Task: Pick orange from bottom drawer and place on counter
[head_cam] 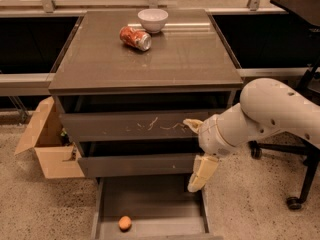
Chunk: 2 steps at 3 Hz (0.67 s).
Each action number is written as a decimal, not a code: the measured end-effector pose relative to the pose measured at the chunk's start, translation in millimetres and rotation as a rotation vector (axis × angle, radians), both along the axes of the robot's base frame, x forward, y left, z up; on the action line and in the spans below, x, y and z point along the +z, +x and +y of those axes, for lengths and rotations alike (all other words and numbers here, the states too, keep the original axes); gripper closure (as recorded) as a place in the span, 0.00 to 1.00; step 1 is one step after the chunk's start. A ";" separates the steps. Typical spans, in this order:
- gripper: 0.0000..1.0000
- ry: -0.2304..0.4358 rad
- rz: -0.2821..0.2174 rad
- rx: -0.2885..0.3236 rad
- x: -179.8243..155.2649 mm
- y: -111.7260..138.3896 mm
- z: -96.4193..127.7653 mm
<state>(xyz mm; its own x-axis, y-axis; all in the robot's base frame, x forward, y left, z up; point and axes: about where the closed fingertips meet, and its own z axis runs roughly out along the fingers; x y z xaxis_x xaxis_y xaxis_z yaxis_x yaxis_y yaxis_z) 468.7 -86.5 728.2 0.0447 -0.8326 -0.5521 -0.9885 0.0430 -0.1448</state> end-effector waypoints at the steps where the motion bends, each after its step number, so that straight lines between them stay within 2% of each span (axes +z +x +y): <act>1: 0.00 0.000 0.000 0.000 0.0 0.0 0.0; 2: 0.00 0.020 0.012 0.032 -16.7 -0.8 8.0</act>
Offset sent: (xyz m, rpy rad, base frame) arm -0.0009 0.0178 -0.0433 0.0539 0.0322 0.0755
